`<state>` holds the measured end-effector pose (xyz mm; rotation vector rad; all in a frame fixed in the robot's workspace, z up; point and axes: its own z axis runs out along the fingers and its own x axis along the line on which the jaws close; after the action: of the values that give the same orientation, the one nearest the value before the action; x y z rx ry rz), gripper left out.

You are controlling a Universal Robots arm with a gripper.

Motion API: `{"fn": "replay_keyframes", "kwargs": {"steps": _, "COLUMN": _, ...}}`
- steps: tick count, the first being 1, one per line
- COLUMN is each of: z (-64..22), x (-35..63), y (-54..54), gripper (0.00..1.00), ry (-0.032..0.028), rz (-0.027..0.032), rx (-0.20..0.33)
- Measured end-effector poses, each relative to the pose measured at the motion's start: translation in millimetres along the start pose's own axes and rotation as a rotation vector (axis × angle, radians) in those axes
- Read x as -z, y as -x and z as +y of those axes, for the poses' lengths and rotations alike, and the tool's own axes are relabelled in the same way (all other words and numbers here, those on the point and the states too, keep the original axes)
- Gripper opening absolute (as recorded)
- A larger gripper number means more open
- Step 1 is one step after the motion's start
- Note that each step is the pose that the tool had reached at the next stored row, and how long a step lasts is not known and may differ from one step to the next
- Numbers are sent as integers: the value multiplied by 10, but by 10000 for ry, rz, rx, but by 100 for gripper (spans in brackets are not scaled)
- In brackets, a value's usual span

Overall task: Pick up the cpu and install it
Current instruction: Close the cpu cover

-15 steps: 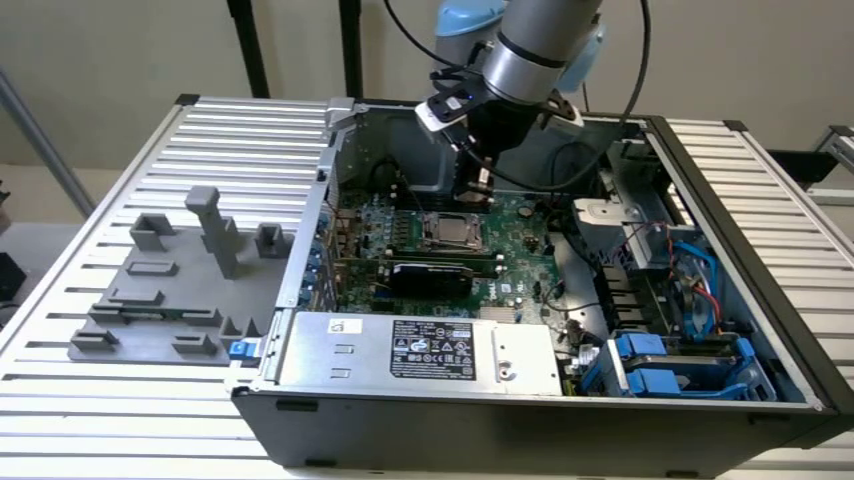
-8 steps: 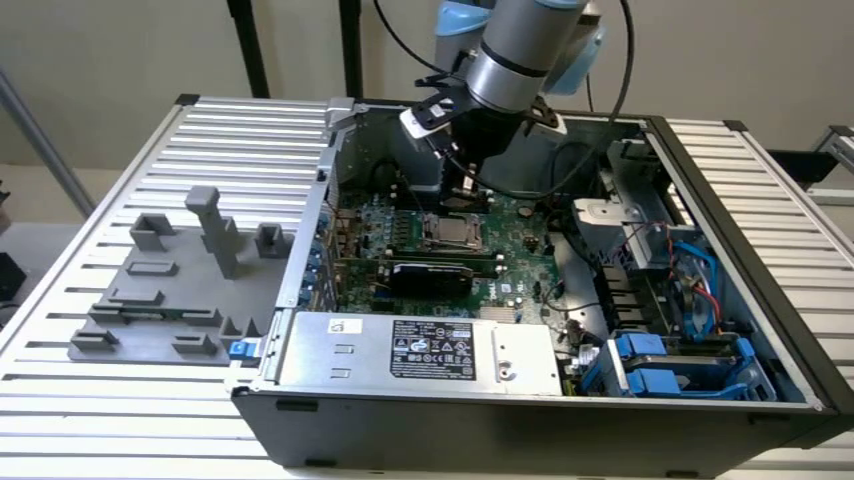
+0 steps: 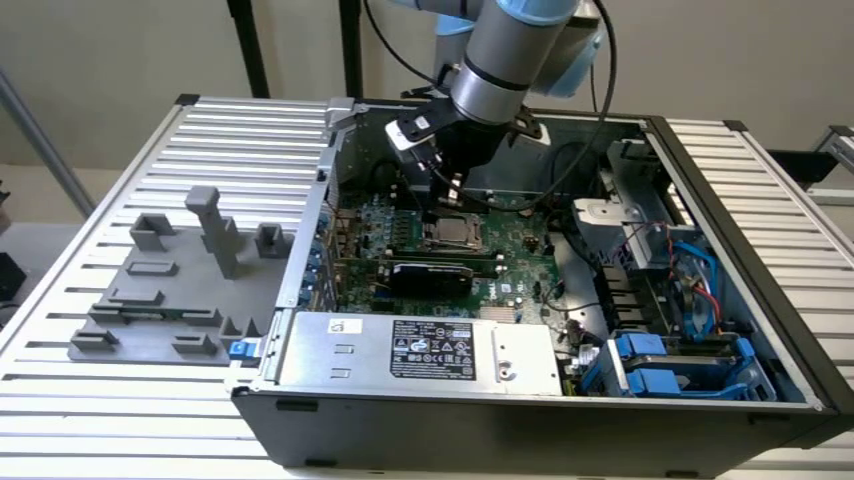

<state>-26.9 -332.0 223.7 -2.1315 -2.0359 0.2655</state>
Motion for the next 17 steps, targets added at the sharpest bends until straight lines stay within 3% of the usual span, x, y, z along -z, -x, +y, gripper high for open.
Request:
{"fn": "replay_keyframes", "kwargs": {"steps": 8, "z": 22, "x": -133, "y": -4, "gripper": 11, "ry": -2, "rz": 99, "rx": -13}}
{"fn": "replay_keyframes", "kwargs": {"steps": 17, "z": 47, "x": -235, "y": -8, "gripper": 11, "ry": -5, "rz": 109, "rx": -25}}
